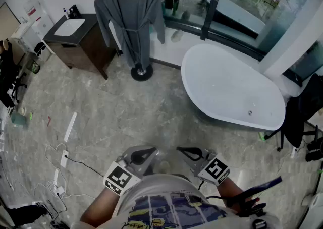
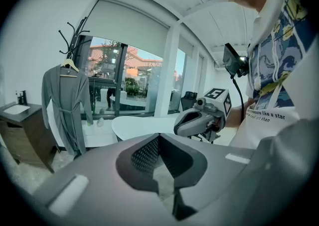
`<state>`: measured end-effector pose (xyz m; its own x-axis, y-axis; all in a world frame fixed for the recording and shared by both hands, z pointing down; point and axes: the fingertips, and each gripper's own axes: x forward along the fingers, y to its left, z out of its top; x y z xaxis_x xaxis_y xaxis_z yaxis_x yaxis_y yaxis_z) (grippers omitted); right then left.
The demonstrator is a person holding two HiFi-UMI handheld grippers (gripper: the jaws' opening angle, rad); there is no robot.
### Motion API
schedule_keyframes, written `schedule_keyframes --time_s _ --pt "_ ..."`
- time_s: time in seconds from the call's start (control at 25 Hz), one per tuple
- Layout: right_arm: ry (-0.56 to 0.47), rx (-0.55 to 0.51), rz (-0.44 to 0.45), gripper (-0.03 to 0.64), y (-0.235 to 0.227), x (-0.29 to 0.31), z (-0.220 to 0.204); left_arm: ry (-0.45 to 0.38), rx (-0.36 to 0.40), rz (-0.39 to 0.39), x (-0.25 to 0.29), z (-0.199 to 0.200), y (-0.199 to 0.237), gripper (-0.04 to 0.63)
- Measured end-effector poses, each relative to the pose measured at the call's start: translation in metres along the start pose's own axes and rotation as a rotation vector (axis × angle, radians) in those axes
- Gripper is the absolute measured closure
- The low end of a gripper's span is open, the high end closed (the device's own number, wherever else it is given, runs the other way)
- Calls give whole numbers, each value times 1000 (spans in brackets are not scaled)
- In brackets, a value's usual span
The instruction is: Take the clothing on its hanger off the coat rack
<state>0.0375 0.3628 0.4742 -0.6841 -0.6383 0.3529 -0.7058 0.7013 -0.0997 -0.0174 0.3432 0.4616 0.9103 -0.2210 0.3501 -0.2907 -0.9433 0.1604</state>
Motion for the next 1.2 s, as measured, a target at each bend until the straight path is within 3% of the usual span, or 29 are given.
schedule_keyframes --time_s 0.24,0.48,0.64,0.84,1.2 --pt "13 4 -1 615 -36 25 -1 11 -42 -14 15 0 36 592" --pt "-1 8 1 615 -94 65 16 -13 -51 -11 41 18 105 592" --pt "6 -29 11 571 -138 101 56 -62 -26 -16 58 49 161 592" --pt "2 -73 12 561 -184 146 99 -76 -10 -13 59 75 216 592" --pt "2 -136 29 543 -273 207 144 -81 -70 48 69 92 305 592"
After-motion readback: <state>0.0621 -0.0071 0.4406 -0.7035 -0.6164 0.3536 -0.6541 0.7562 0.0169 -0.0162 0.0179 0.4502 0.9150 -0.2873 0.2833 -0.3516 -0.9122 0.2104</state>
